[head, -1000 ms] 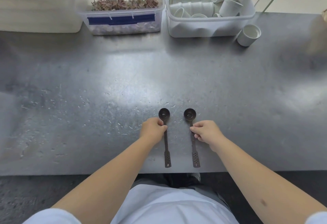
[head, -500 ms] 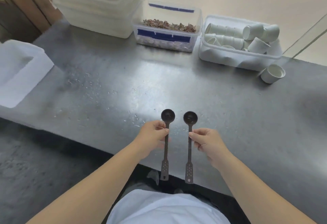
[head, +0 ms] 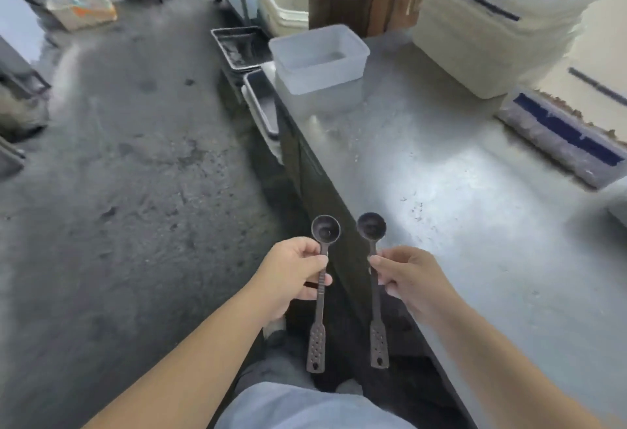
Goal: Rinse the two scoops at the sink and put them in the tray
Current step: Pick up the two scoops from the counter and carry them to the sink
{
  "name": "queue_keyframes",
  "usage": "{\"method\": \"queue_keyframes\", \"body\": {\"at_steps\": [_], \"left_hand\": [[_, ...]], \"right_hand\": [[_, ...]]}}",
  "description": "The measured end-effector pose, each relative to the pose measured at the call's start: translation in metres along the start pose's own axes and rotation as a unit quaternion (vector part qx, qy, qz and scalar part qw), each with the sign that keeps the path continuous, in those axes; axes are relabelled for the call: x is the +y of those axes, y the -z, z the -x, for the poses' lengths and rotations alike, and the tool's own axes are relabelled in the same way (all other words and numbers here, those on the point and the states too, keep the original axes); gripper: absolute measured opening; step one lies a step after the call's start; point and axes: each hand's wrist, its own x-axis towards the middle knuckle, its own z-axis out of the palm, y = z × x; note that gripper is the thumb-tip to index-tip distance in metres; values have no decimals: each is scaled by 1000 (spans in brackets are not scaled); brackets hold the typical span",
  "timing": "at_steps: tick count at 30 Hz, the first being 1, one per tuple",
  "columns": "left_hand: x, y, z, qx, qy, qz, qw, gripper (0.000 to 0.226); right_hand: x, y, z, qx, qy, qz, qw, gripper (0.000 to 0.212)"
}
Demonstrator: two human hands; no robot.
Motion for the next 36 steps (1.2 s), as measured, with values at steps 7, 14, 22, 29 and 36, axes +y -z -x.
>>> {"method": "queue_keyframes", "body": {"at_steps": [7, 14, 22, 29, 36], "left_hand": [[-42, 137, 80, 151, -19, 124, 981, 9], [-92, 272, 153, 267, -38, 224, 937, 14], [-154, 401, 238, 388, -48, 307, 868, 10], [-202, 468, 282, 473, -39, 393, 788, 11], [-234, 544, 297, 542, -32, 448, 711, 12]], "right_hand": [[-27, -160, 9, -196, 45, 95, 975, 22], [-43, -346, 31, -340, 53, 132, 930, 24], [-37, -533, 80, -475, 59, 196, 856, 19], [-26, -654, 112, -553, 61, 254, 791, 11], [-19, -776, 118, -620, 44, 303, 723, 16]]}}
